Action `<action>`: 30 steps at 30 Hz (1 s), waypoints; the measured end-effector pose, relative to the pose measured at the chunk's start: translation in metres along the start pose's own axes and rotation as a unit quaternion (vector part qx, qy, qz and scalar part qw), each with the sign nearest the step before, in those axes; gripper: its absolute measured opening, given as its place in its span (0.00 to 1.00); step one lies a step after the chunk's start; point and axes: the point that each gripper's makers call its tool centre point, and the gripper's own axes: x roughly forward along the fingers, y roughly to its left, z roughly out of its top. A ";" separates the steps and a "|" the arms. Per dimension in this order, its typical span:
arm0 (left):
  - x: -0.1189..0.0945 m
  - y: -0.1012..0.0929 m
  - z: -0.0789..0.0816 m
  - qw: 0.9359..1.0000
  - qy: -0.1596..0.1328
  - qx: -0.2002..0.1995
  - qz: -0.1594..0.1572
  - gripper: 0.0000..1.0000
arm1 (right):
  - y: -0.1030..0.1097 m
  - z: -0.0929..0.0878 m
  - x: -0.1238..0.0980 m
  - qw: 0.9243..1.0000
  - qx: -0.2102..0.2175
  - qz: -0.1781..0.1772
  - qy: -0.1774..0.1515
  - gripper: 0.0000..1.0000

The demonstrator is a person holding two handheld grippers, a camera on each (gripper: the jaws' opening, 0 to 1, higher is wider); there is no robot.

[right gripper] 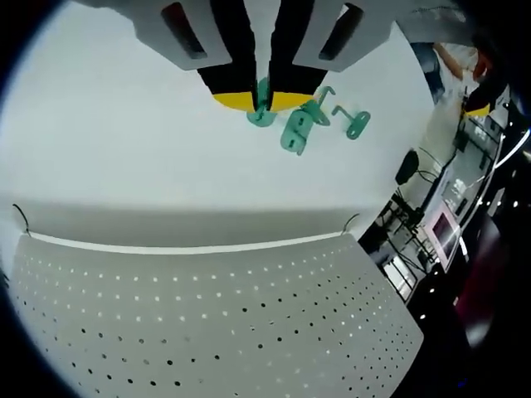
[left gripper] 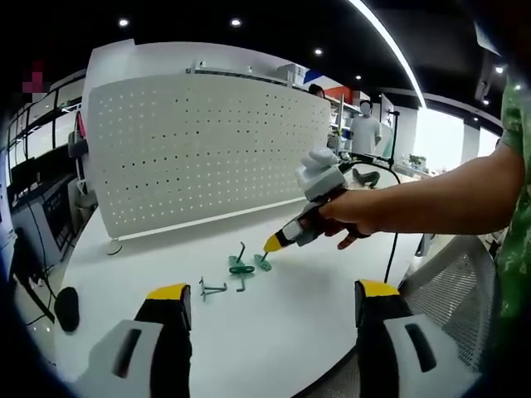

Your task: Insert the hook assembly into the mounting plate slot until the hook locks in place.

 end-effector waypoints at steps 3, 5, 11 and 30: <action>0.000 0.000 0.000 1.000 0.001 0.000 0.000 0.83 | -0.001 0.000 -0.001 1.000 0.000 -0.001 -0.001 0.02; 0.000 0.000 0.000 1.000 0.001 0.000 -0.001 0.83 | -0.003 -0.001 -0.001 1.000 0.001 -0.001 -0.001 0.02; 0.000 0.000 -0.001 1.000 0.002 0.001 -0.001 0.83 | -0.003 0.000 -0.002 1.000 -0.002 -0.001 -0.005 0.02; 0.001 -0.003 -0.002 1.000 0.006 0.005 -0.005 0.82 | 0.004 0.016 -0.022 0.999 -0.018 0.008 -0.042 0.02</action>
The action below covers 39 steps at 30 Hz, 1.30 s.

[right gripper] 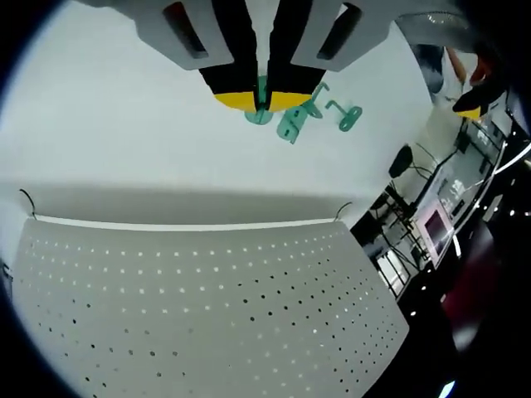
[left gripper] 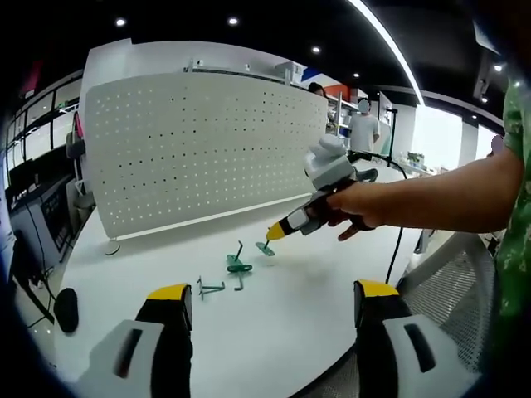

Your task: Insert the hook assembly into the mounting plate slot until the hook locks in place.

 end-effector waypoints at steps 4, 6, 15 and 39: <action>0.000 -0.001 0.000 1.000 0.001 0.002 -0.002 0.82 | 0.006 0.007 -0.009 1.000 -0.005 0.005 -0.014 0.02; 0.000 -0.002 -0.001 1.000 0.003 0.003 -0.003 0.82 | 0.008 0.013 -0.014 1.000 -0.007 0.007 -0.024 0.02; 0.001 -0.005 -0.002 1.000 0.006 0.007 -0.008 0.81 | 0.021 0.035 -0.039 0.997 -0.012 0.020 -0.068 0.02; 0.002 -0.009 -0.003 1.000 0.011 0.012 -0.017 0.79 | 0.040 0.085 -0.094 0.983 -0.031 0.028 -0.177 0.01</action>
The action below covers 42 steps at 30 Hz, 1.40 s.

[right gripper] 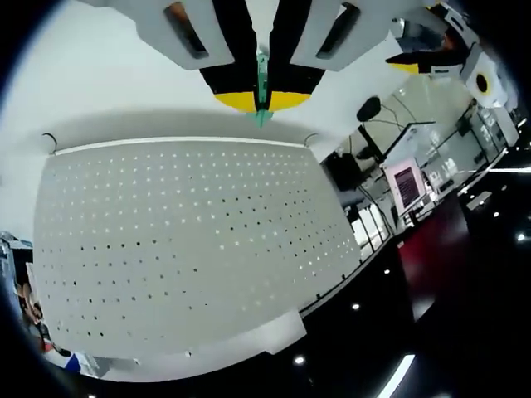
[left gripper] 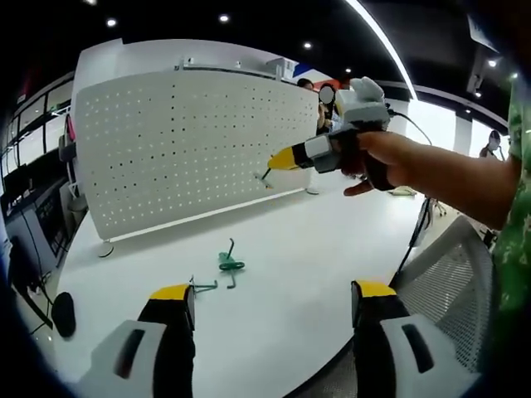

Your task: Insert the hook assembly into the mounting plate slot until the hook locks in place.

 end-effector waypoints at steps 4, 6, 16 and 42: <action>0.000 0.002 0.001 1.000 -0.002 -0.006 0.003 0.79 | 0.010 0.007 -0.005 1.000 0.000 0.011 -0.009 0.01; -0.001 0.003 0.003 1.000 -0.004 -0.009 0.005 0.79 | 0.015 0.011 -0.008 1.000 -0.001 0.017 -0.014 0.01; 0.002 0.006 0.024 1.000 -0.020 0.003 0.006 0.78 | 0.038 0.027 -0.021 0.999 -0.010 0.040 -0.036 0.01; 0.017 0.014 0.134 0.992 -0.127 0.021 -0.010 0.73 | 0.056 0.055 -0.041 0.995 -0.019 0.056 -0.077 0.01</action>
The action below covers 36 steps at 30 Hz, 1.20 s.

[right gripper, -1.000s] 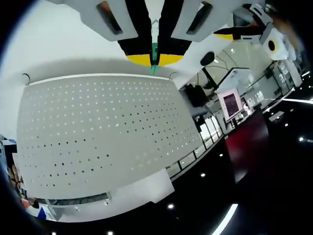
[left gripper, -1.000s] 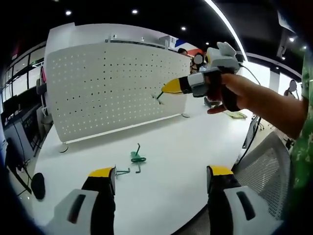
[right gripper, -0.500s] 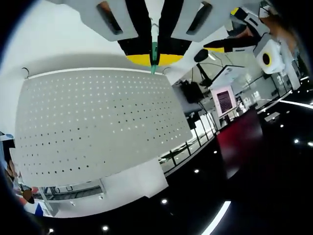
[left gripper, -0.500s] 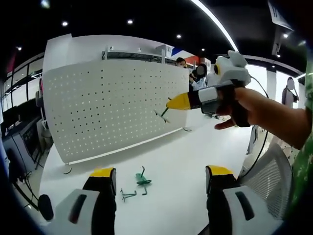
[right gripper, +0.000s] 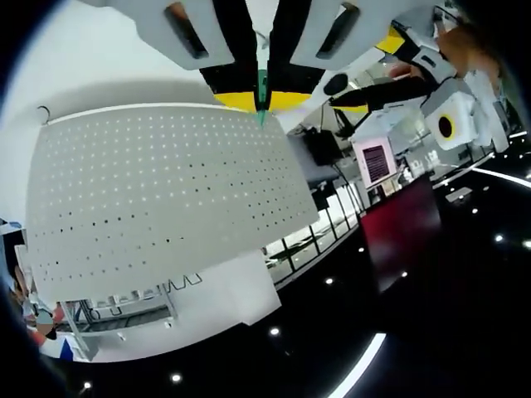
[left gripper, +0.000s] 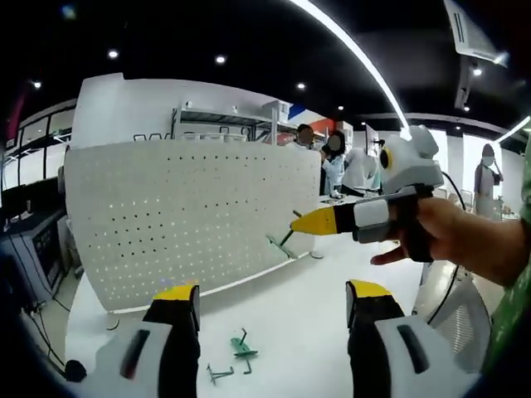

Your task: Insert the hook assembly into the mounting plate slot until the hook locks in place.

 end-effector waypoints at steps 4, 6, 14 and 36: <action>0.005 0.002 0.014 1.000 -0.014 0.004 -0.001 0.72 | 0.003 0.011 -0.002 1.000 0.000 0.002 -0.013 0.01; 0.008 0.003 0.019 1.000 -0.020 0.001 -0.003 0.71 | 0.005 0.016 -0.003 1.000 -0.002 0.004 -0.020 0.01; 0.016 0.004 0.045 0.999 -0.046 -0.004 -0.008 0.69 | 0.014 0.033 -0.003 0.999 -0.006 0.014 -0.041 0.01; 0.024 0.001 0.066 0.997 -0.065 -0.014 -0.028 0.47 | 0.032 0.056 -0.008 0.997 -0.013 0.034 -0.075 0.01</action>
